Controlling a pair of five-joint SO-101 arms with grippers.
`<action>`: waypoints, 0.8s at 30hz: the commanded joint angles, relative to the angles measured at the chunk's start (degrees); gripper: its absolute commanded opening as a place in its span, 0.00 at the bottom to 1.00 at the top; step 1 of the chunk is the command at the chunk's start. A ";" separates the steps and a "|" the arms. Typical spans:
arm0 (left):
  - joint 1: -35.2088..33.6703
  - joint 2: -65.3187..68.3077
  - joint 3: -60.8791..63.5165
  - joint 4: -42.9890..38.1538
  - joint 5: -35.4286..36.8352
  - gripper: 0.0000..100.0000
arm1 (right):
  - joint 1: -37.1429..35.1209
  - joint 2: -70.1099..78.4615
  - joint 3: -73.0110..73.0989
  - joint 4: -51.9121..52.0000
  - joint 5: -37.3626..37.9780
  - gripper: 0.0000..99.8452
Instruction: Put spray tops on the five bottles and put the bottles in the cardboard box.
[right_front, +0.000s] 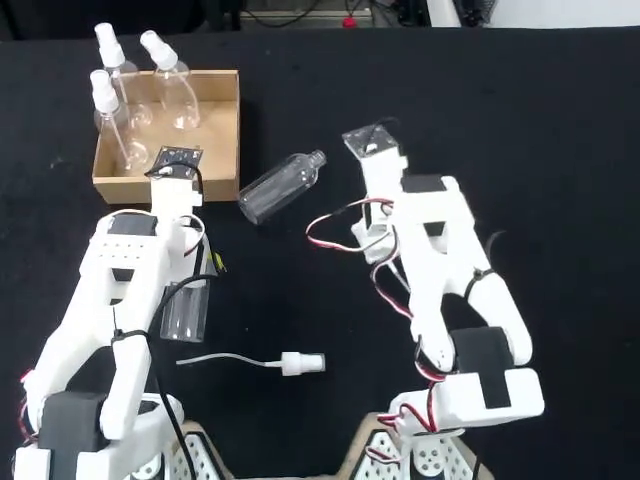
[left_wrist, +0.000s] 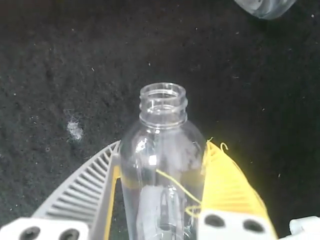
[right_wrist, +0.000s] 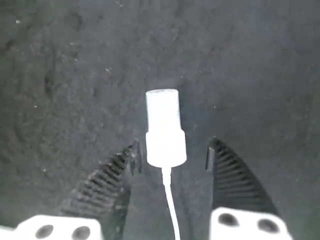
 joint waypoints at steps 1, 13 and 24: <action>0.66 -2.11 -0.66 -0.53 0.35 0.15 | -1.05 -0.66 0.48 -1.58 0.62 0.20; 0.66 -2.11 -0.66 -0.18 0.62 0.15 | 1.23 10.07 -5.58 -0.88 0.62 0.20; 0.66 -2.11 -0.66 -0.18 0.53 0.15 | 1.49 9.10 -14.29 11.60 0.62 0.02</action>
